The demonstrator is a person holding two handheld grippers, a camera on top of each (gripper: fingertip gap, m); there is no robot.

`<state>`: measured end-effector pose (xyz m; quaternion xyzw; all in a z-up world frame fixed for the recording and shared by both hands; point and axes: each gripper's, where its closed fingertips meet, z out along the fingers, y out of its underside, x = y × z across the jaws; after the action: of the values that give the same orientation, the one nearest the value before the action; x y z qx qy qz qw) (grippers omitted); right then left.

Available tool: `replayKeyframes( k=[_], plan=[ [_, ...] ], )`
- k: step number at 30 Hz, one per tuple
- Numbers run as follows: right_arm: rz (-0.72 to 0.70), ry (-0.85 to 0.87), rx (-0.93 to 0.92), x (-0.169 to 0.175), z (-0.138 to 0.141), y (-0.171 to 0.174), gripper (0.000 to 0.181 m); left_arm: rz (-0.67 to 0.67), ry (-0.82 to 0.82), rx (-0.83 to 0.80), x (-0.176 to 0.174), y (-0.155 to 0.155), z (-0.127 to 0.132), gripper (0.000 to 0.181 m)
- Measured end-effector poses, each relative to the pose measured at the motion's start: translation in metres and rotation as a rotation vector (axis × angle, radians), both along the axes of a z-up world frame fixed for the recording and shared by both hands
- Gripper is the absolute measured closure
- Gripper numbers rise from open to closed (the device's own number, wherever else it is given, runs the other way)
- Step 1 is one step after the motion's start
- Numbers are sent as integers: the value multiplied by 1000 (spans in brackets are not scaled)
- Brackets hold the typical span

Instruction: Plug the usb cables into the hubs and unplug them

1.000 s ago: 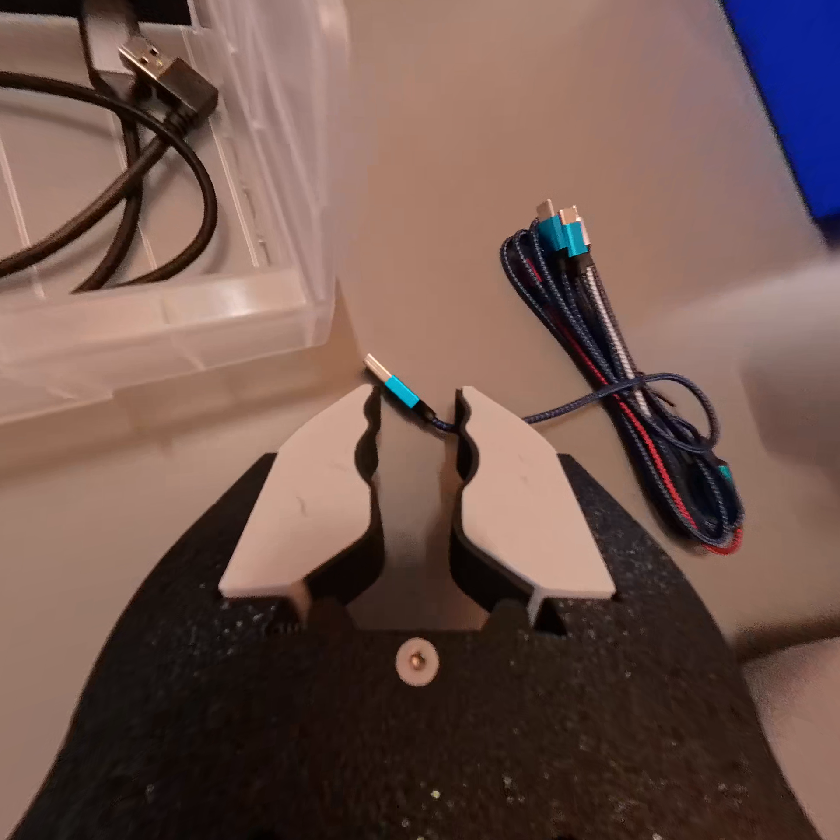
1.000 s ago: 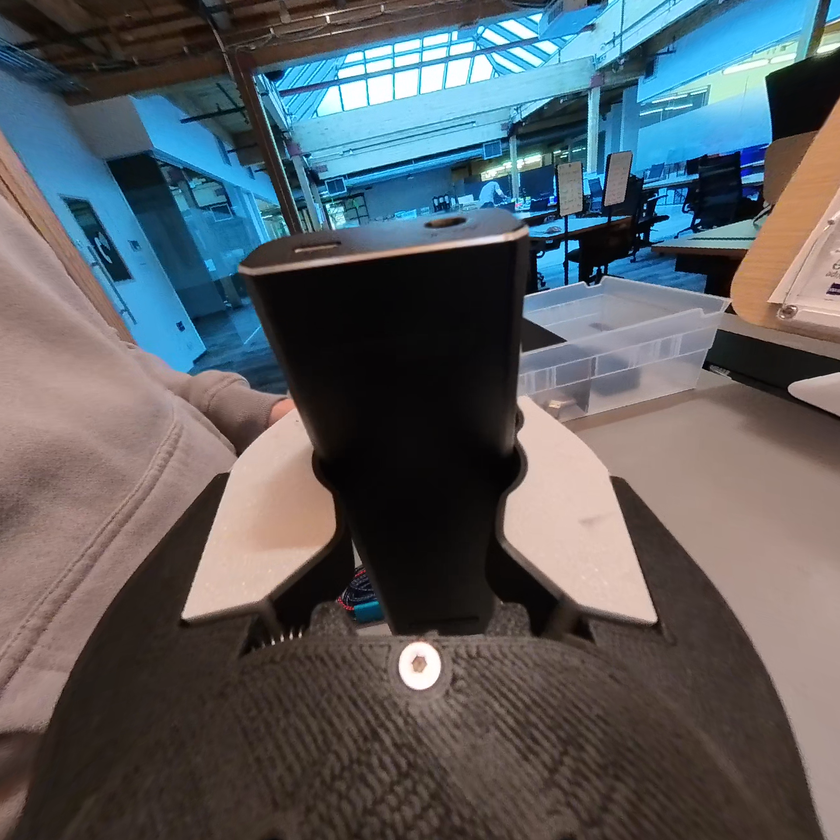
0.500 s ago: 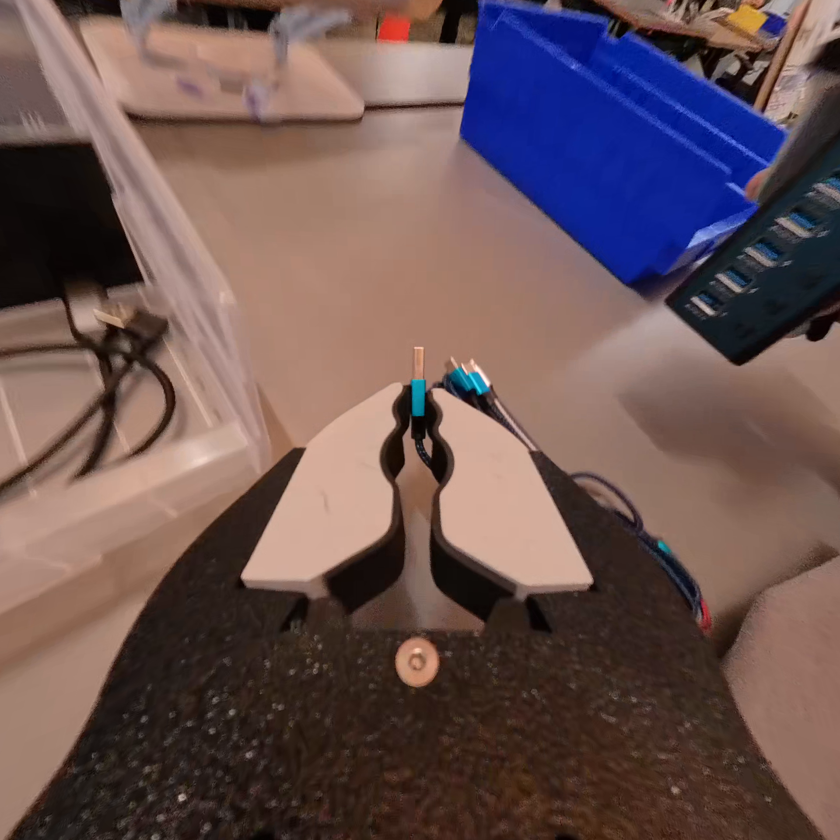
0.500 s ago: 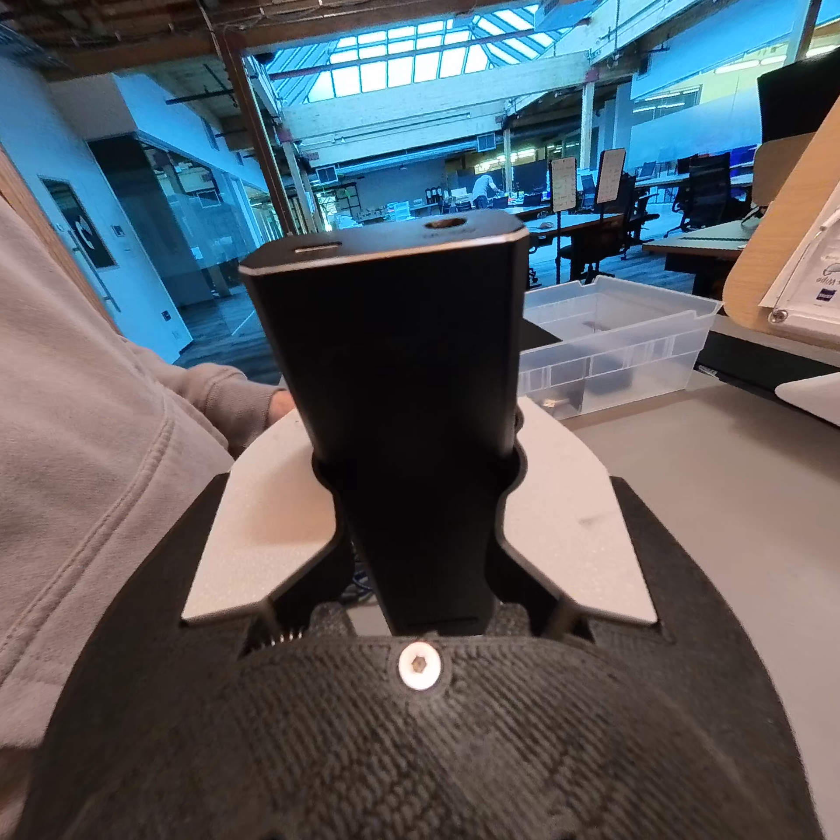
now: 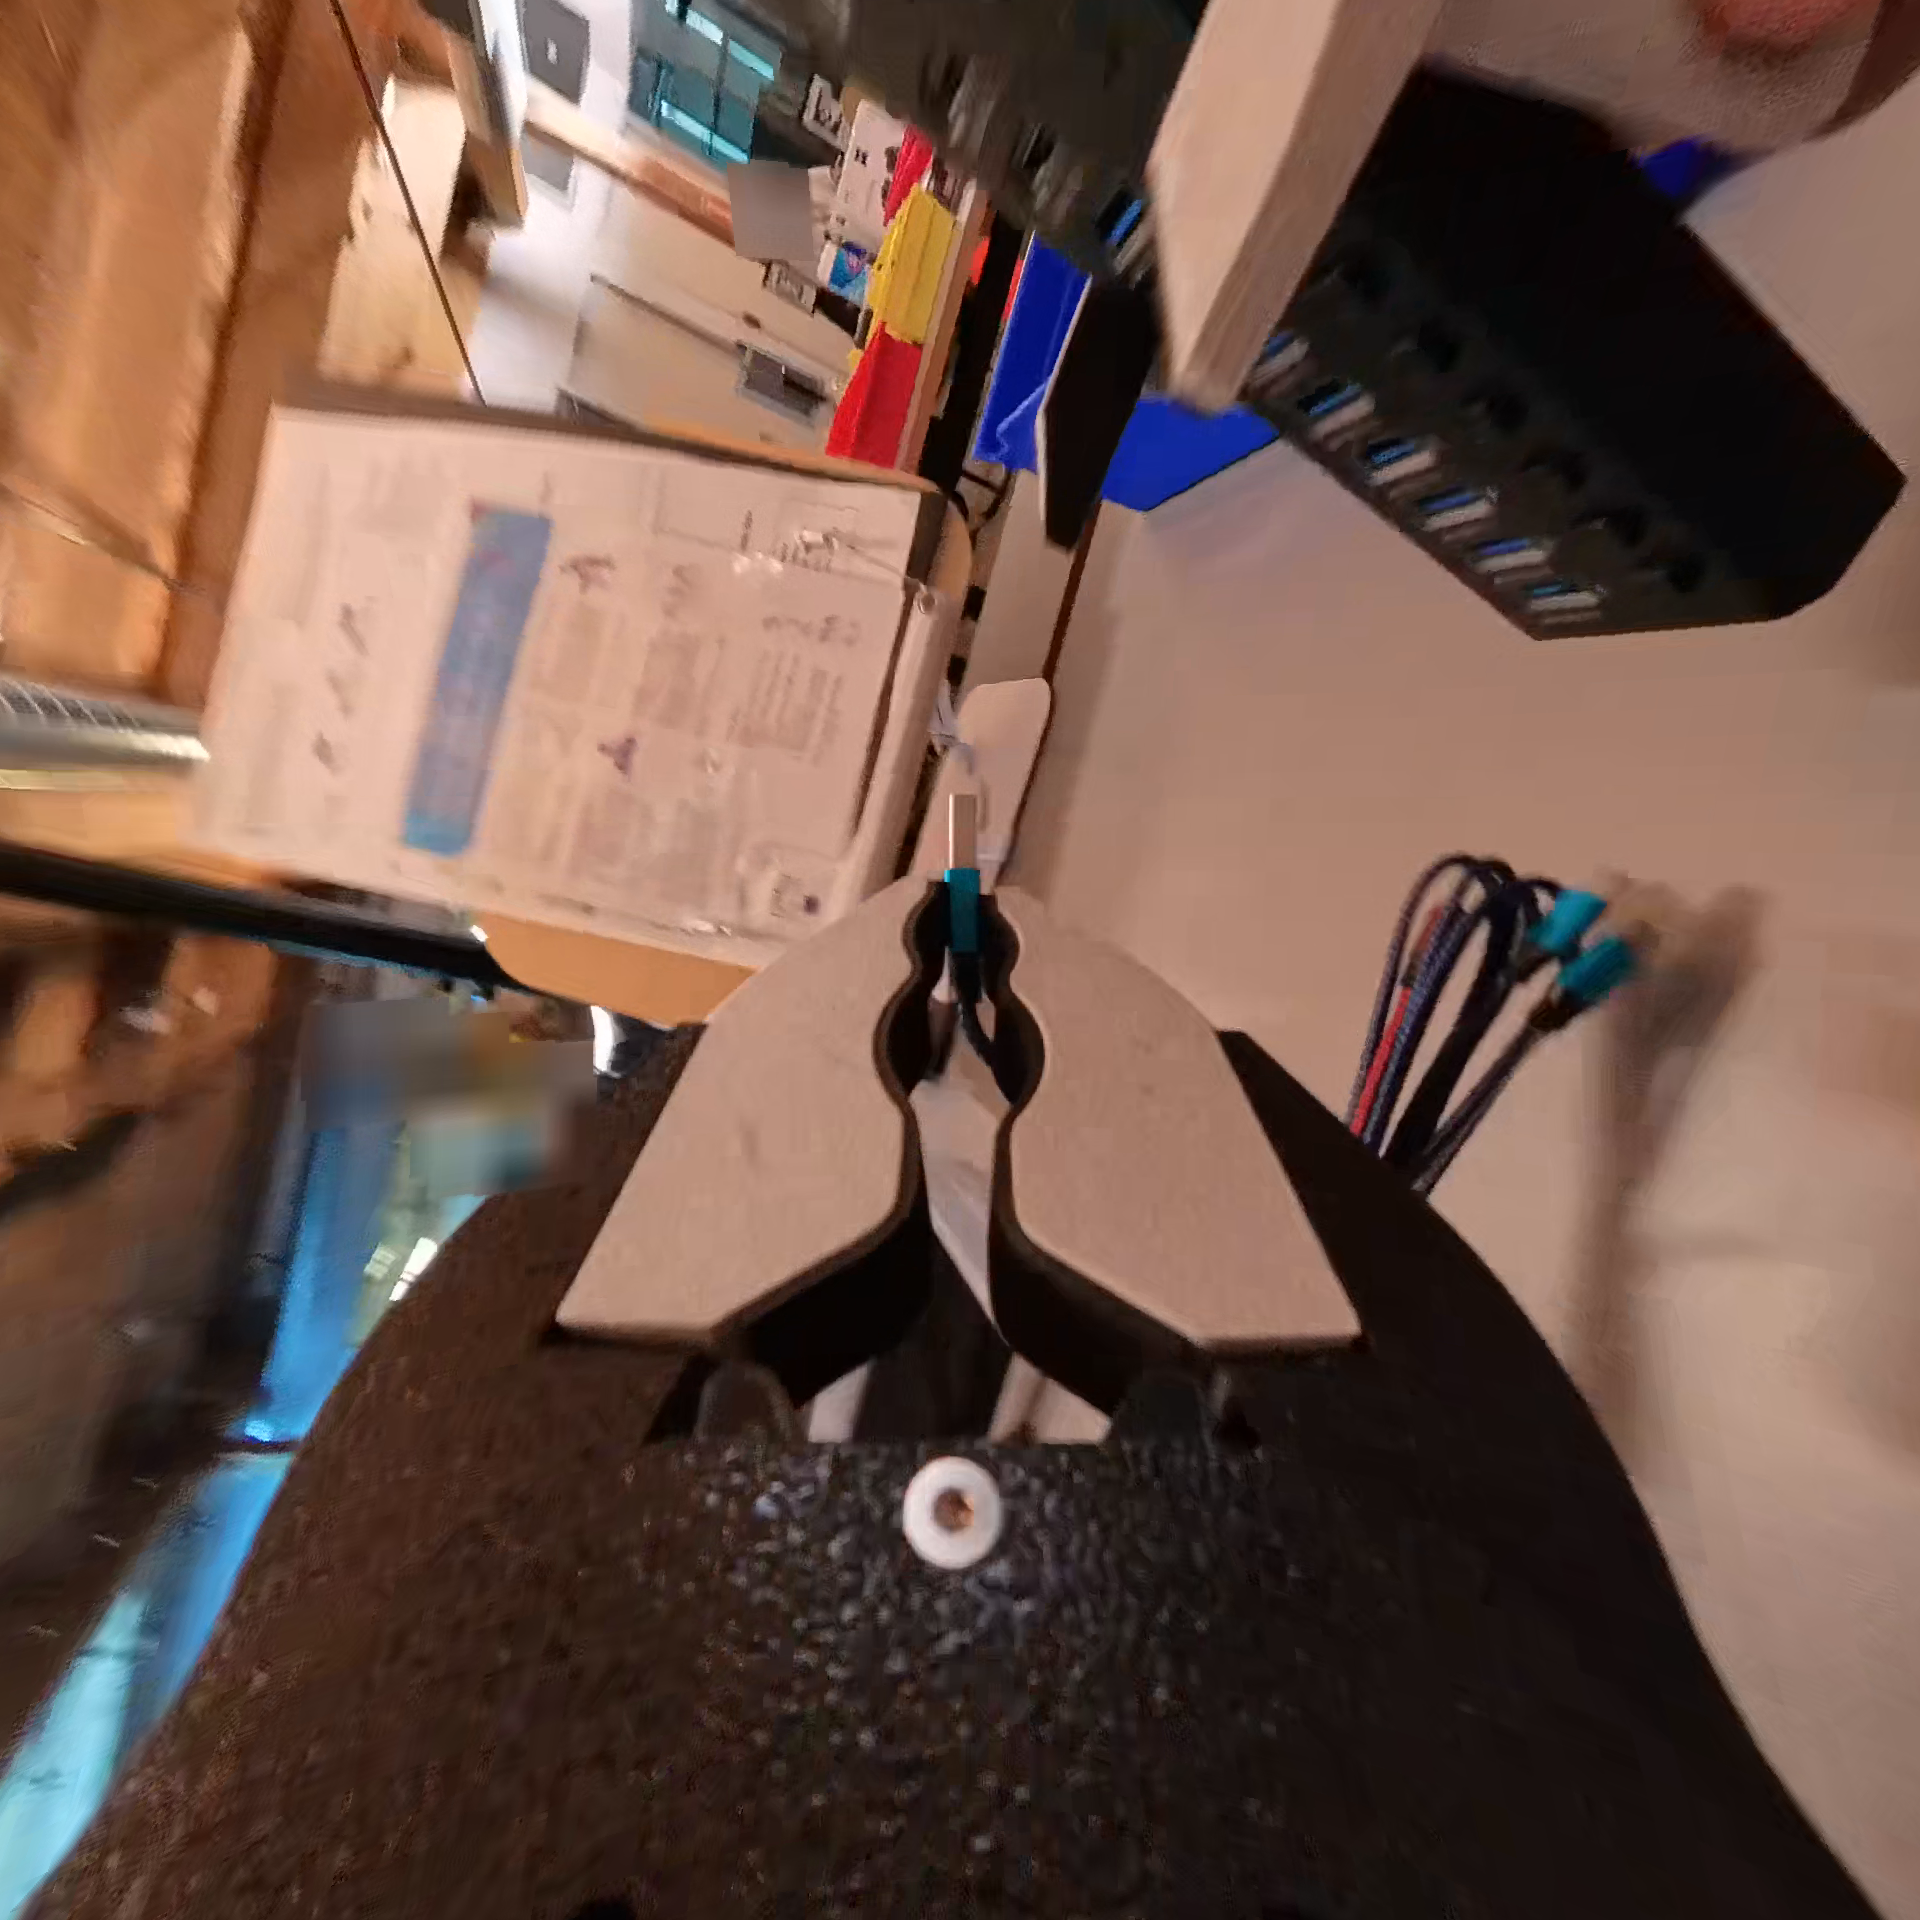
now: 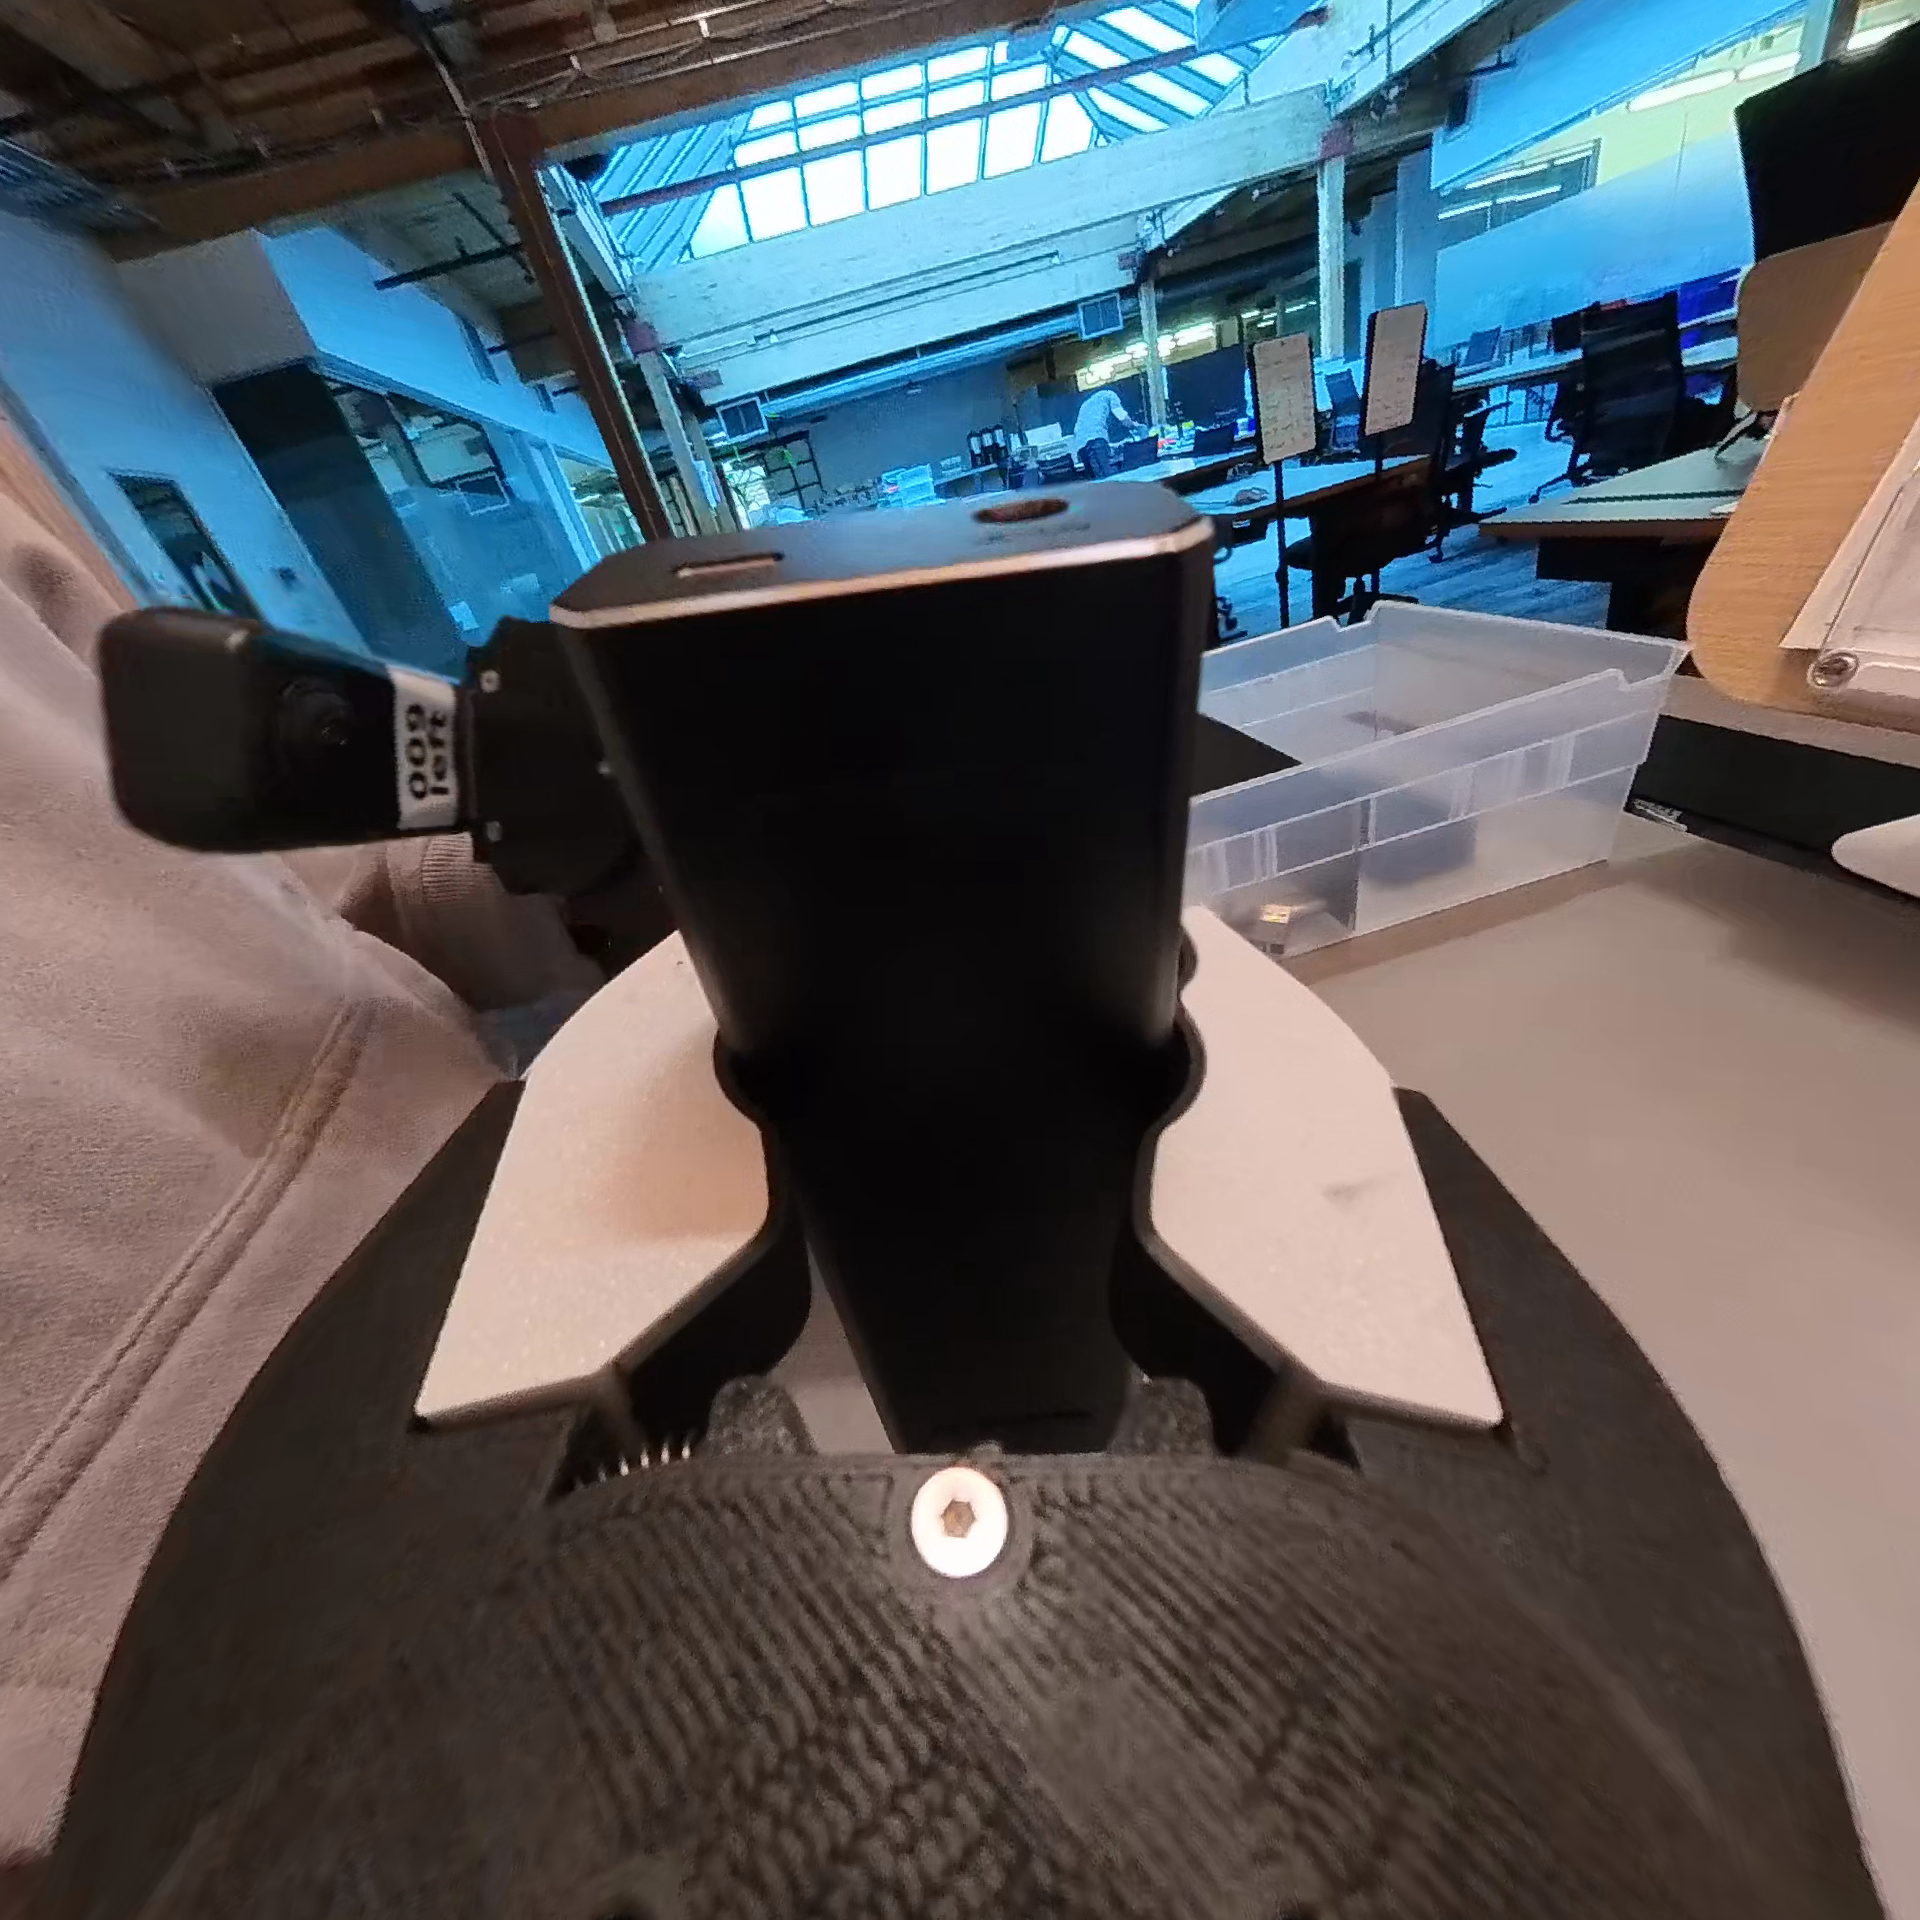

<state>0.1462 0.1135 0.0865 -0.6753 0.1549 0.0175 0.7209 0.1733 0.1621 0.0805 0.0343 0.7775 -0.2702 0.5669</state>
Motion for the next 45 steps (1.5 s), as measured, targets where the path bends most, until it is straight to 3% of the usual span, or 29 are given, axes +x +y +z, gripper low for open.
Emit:
replayKeyframes(
  k=[7,14,34,45],
  plan=[
    [19,16,28,-2,-1,1,107,-127,-129,266,-10,-42,7,175],
    [51,16,84,-7,6,2,107,-174,-145,361,-15,-59,-3,175],
    [136,56,80,-17,4,7,103,-268,-148,342,-27,-67,0,176],
    [190,110,134,-21,5,10,107,-329,-73,316,-33,-65,-1,176]
  ],
)
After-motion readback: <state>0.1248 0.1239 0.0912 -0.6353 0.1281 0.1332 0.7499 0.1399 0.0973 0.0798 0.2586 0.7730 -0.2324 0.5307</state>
